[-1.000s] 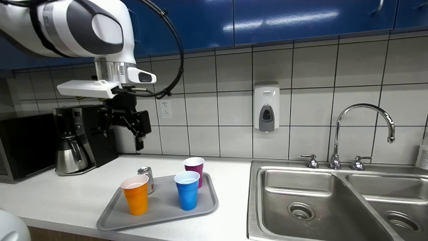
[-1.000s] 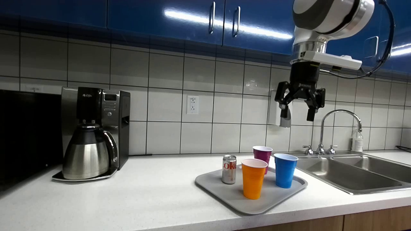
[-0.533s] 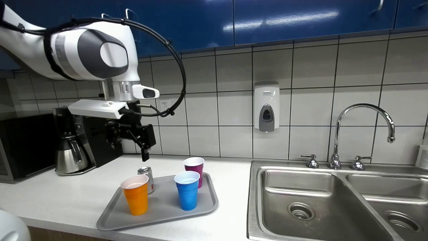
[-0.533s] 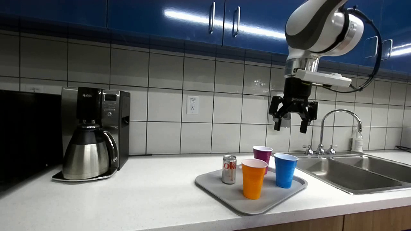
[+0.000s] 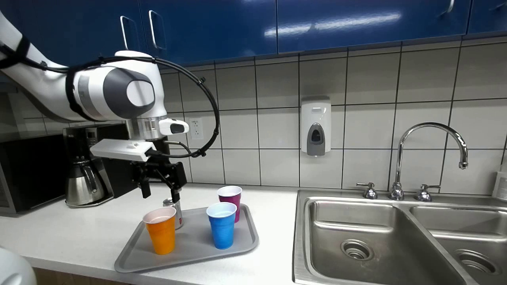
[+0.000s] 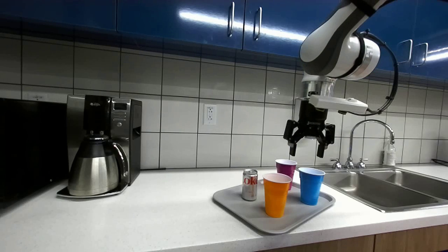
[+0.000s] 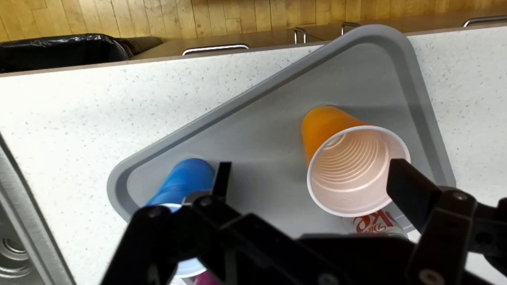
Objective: Remove the orange, blue and purple cups from the tray
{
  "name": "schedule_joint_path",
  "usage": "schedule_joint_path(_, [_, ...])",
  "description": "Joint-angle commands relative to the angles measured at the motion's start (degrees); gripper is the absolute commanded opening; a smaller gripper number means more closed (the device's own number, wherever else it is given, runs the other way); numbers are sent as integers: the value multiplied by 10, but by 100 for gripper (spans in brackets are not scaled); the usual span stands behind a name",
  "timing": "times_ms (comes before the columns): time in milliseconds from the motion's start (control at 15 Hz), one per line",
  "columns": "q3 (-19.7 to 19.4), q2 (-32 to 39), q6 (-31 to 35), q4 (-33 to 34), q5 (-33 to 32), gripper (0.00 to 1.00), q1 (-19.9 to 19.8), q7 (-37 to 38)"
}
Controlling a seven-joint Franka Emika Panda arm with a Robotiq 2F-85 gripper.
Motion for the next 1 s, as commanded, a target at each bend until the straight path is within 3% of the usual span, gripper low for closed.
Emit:
schedule_joint_path(0, [15, 46, 30, 11, -17, 100, -2, 34])
schedule_joint_path(933, [27, 185, 89, 54, -94, 100, -4, 130])
